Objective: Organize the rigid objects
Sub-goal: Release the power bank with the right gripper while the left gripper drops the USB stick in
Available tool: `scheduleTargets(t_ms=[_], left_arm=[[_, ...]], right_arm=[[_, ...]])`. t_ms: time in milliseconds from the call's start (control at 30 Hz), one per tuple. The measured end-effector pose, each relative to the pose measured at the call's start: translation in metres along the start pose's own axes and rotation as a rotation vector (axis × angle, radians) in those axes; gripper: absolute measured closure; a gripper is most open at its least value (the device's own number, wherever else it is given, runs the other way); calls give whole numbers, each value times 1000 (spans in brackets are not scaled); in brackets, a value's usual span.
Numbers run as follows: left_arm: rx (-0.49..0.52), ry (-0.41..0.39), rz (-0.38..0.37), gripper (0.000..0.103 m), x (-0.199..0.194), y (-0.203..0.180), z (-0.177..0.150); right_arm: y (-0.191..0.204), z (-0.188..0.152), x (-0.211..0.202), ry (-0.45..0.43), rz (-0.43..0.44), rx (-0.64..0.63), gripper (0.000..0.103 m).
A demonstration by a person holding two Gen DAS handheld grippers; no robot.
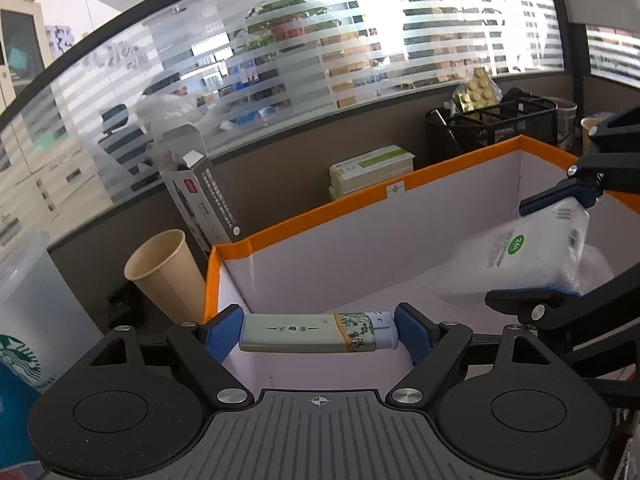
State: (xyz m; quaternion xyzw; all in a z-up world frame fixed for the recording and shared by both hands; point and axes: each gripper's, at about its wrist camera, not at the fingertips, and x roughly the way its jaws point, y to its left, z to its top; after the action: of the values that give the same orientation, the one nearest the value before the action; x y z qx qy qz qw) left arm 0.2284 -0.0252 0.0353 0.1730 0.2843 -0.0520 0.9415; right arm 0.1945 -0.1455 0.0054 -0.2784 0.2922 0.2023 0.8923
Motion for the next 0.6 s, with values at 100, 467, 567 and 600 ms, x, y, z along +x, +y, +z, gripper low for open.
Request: scheduleTargets(t_ms=[100,467,567,600], left_arm=[[9,1,5,20,0,0,0],[27,7,36,10,-2,-2,-1],[36,5,46,9,-8,-5,-1],[40,-2,55,8,-11,-6,0]], right_arm=[[-1,1,4,15,-1,5,52],[1,1,4,14,-62,-28,45],[0,2,-4,3,-75,-37,42],[0,2,-8,-2,-79,-36,42]])
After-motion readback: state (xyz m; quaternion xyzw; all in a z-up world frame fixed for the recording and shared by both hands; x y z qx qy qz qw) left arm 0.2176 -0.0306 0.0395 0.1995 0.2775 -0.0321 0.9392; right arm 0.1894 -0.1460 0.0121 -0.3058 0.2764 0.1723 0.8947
